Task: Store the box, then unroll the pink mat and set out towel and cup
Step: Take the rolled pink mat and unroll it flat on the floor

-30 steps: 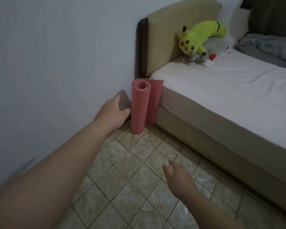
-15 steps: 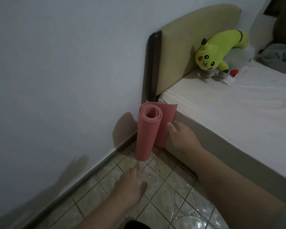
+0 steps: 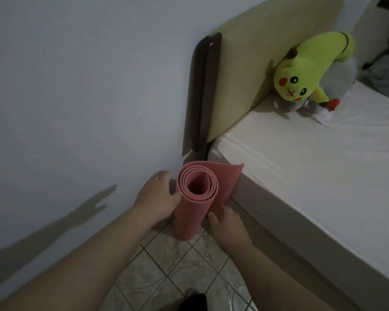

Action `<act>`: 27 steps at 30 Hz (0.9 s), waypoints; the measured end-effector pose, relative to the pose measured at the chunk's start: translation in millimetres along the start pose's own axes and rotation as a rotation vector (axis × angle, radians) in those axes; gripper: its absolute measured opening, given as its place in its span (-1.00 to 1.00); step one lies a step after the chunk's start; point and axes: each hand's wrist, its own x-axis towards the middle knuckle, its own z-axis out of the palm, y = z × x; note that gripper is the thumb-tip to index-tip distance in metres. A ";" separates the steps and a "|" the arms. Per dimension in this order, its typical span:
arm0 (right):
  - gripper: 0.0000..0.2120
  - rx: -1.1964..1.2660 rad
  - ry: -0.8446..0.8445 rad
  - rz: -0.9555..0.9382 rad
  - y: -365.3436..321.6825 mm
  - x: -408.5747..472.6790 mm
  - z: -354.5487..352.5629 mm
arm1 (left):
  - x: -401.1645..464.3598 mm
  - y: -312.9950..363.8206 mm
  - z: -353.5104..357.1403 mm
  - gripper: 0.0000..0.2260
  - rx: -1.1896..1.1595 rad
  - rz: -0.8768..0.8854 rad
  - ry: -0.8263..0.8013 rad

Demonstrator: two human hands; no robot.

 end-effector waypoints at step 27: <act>-0.48 0.313 -0.219 0.117 48.6 186.0 40.2 | 142.7 -36.2 139.4 -0.50 -0.592 -0.388 -0.250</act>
